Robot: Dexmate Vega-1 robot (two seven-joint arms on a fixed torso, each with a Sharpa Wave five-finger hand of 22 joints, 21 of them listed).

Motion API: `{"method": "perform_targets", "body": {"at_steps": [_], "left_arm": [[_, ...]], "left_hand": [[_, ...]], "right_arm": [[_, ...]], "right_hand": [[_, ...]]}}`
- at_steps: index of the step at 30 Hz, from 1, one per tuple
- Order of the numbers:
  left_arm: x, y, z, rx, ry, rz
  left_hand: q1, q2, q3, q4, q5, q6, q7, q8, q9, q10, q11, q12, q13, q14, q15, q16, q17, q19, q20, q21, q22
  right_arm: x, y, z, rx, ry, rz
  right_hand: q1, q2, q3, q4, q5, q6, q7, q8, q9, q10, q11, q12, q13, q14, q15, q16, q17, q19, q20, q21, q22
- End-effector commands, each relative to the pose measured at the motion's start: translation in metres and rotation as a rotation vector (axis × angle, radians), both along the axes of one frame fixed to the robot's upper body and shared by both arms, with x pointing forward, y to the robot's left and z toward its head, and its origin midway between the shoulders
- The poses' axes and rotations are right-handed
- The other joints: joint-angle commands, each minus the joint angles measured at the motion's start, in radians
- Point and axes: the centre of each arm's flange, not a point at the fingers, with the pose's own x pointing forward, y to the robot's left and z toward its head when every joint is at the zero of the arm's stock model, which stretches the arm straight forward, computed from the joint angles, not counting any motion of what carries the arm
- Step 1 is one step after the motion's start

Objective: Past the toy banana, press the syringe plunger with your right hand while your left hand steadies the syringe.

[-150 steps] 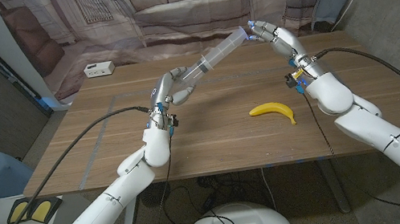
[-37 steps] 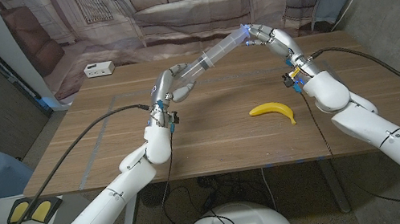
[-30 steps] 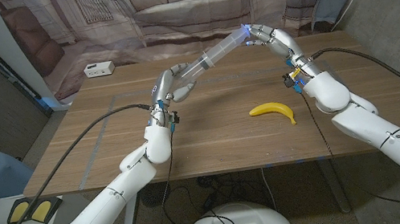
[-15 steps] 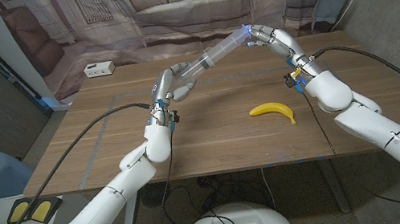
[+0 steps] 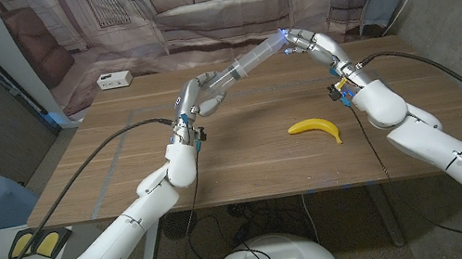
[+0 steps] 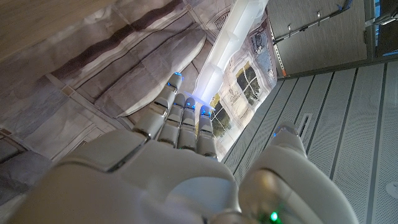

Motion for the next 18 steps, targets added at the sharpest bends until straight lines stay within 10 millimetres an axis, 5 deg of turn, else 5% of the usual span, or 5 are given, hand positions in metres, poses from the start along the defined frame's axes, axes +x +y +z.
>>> {"method": "perform_targets", "body": {"at_steps": [1, 18], "left_arm": [[-0.0003, -0.0008, 0.004, 0.021, -0.004, -0.008], [-0.0055, -0.0012, 0.0009, 0.032, 0.006, -0.013]], "left_hand": [[0.156, 0.168, 0.046, 0.042, 0.008, 0.121, -0.049, 0.003, 0.004, 0.076, -0.073, -0.004, 0.005, 0.118, -0.14, 0.003, 0.005, -0.003, -0.002, 0.01, 0.003], [0.155, 0.168, 0.046, 0.043, 0.008, 0.121, -0.048, 0.001, 0.005, 0.078, -0.073, -0.007, 0.008, 0.116, -0.138, 0.003, 0.006, -0.006, -0.001, 0.018, 0.003]], "right_arm": [[-0.0038, 0.0053, -0.0006, -0.029, 0.004, 0.009], [-0.0079, 0.0118, -0.0059, -0.043, 0.015, 0.023]], "right_hand": [[0.009, 0.008, 0.009, 0.0, 0.0, 0.0, 0.003, -0.001, 0.002, 0.002, 0.009, -0.004, 0.001, -0.005, 0.0, -0.003, 0.002, 0.0, -0.002, -0.006, 0.005], [0.013, 0.008, 0.011, -0.001, 0.0, 0.0, 0.003, -0.004, 0.002, 0.002, 0.007, -0.006, 0.002, -0.004, 0.0, -0.005, 0.001, 0.001, -0.001, -0.008, 0.005]]}}
